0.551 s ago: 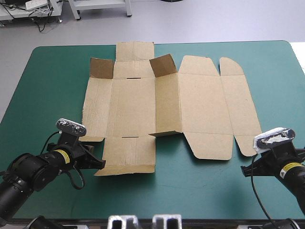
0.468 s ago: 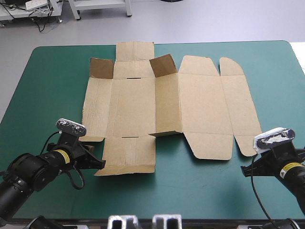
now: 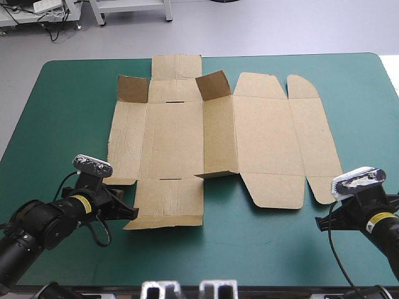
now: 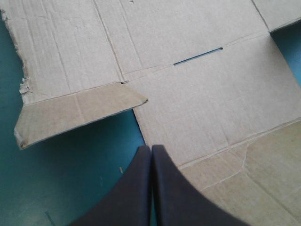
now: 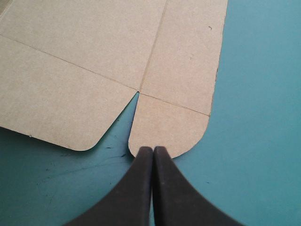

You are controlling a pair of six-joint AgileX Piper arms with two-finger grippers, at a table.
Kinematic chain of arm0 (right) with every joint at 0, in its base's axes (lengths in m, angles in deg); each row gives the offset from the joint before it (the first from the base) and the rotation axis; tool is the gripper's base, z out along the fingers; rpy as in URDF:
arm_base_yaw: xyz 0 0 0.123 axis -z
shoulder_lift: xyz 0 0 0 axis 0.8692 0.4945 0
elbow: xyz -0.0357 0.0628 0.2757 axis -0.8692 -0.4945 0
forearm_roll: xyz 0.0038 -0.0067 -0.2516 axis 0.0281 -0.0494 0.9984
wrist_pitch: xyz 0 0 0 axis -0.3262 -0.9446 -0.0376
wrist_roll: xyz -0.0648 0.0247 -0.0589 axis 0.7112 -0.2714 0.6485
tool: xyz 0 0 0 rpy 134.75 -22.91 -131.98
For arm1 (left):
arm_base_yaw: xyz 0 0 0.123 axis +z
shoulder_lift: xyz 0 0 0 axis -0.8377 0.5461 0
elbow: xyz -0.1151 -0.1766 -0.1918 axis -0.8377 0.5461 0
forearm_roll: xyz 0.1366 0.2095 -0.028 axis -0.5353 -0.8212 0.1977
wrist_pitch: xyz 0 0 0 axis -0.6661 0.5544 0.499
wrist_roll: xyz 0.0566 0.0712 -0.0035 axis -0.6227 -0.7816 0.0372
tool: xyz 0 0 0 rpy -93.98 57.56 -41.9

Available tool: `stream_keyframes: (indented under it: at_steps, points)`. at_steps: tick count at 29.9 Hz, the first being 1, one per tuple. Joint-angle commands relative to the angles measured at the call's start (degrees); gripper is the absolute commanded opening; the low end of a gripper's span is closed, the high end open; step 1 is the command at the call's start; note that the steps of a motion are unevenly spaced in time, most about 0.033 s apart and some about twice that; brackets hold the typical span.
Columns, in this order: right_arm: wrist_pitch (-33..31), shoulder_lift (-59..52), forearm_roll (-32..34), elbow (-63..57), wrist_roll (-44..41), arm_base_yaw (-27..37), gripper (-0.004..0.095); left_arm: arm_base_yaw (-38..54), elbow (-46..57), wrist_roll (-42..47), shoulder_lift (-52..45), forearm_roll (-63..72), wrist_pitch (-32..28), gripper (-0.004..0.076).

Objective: Fold the box

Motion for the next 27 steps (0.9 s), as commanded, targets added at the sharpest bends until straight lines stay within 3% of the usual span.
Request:
stream_keyframes:
  at_steps: [1,6,11,15,18,22,27]
  points:
    - [2.98,0.3,0.57,1.21,0.18,0.09,-0.0024,-0.34,-3.68,1.71,1.48,0.05,-3.21,-0.0006]
    - [3.33,0.3,0.67,1.21,1.29,0.09,-0.0024,-0.24,-11.92,0.12,9.41,-0.65,-6.92,0.0014]
    - [3.33,0.3,0.67,1.21,1.7,0.09,-0.0024,-0.24,-22.93,-2.46,20.94,1.36,-6.81,0.0014]
    - [3.53,0.3,0.57,1.21,1.42,0.09,-0.0024,2.1,-31.44,-11.43,28.64,9.63,-4.99,0.0014]
    - [3.53,0.3,0.57,1.21,1.42,0.09,-0.0024,8.7,-35.53,-20.89,32.48,21.89,-0.4,0.0014]
    - [3.78,0.39,0.68,1.21,1.42,0.09,-0.0024,20.96,-36.58,-42.22,34.5,45.25,9.73,0.0014]
    - [4.44,0.39,0.68,1.21,1.42,0.09,-0.0024,33.21,-36.58,-45.68,34.52,48.18,15.3,0.0013]
